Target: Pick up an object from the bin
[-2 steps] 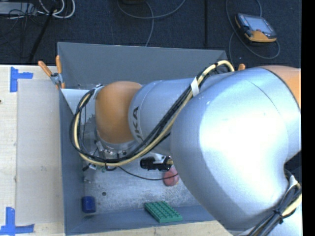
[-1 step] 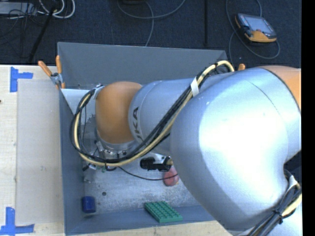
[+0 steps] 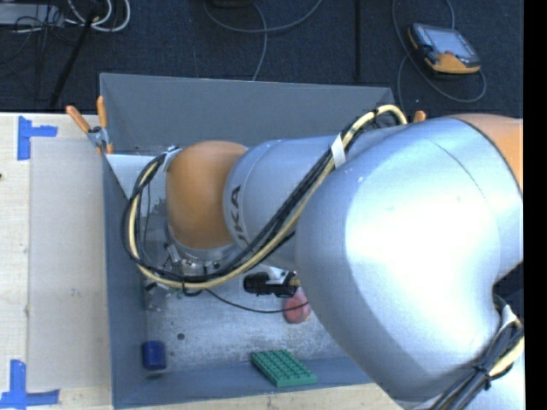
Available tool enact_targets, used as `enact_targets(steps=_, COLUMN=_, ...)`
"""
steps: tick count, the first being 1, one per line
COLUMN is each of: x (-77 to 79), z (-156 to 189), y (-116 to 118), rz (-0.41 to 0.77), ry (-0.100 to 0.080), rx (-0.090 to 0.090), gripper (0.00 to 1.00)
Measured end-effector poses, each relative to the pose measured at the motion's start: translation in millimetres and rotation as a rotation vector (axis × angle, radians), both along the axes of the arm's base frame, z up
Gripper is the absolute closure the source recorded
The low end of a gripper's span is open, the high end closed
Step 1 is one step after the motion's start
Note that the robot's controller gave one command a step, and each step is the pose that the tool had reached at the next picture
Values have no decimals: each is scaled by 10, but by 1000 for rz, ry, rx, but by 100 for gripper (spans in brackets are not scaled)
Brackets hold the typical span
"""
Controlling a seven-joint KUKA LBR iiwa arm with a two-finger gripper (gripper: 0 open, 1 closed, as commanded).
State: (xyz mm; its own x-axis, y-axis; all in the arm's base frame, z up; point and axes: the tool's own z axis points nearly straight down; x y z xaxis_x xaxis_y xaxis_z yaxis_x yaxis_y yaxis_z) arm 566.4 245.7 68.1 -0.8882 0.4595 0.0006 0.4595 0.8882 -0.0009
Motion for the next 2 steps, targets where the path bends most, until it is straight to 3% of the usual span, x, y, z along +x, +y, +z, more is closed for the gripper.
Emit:
enact_targets(steps=1, x=12, z=435, y=-6, rz=-3, ry=-4, rx=1, gripper=100)
enact_targets(steps=2, x=34, z=1301, y=-10, rz=-3, ry=-8, rx=3, gripper=100)
